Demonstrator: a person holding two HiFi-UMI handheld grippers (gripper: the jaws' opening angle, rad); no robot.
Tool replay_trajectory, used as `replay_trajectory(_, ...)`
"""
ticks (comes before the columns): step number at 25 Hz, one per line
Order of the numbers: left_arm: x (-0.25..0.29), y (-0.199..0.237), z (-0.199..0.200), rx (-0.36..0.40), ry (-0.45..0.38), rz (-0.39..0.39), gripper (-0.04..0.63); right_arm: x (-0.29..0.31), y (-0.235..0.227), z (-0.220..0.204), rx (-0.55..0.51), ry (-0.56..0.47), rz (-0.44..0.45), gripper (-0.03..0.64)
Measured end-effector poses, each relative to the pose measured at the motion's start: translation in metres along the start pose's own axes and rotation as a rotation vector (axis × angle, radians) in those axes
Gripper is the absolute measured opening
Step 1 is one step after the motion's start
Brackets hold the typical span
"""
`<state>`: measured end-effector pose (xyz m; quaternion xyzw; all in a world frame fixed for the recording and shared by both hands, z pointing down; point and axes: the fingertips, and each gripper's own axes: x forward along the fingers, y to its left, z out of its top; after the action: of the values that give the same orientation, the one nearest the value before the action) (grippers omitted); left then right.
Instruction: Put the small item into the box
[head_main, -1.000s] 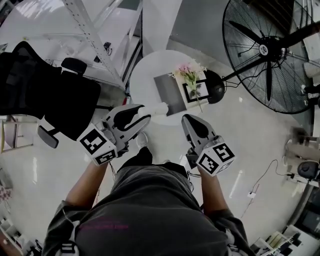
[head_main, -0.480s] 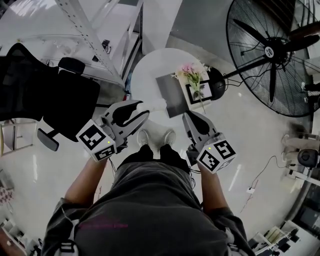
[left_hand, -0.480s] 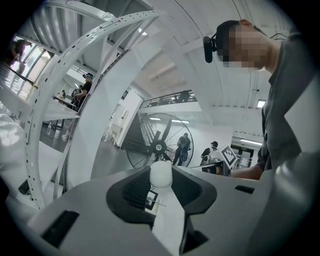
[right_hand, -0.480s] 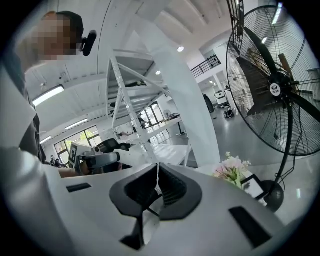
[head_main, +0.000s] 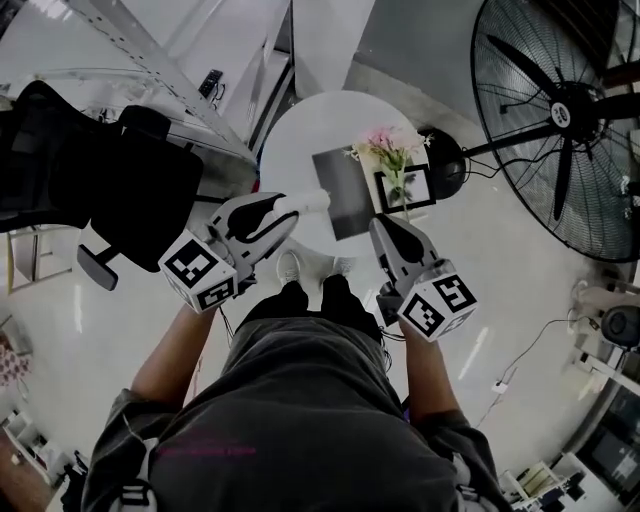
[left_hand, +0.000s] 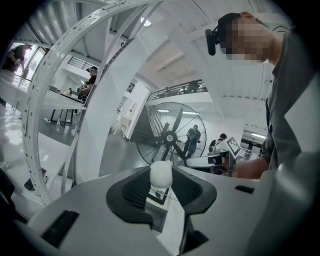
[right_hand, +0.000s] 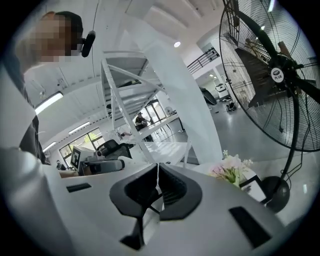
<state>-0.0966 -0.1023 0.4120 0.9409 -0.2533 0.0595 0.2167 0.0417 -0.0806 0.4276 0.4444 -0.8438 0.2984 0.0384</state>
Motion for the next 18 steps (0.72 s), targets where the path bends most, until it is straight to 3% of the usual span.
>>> replay_trajectory(18,0.105,0.020,-0.082,-0.009,0.203,0.137,0.135,0.000,-0.099,-0.014,0.074,0.114,0.096,0.023)
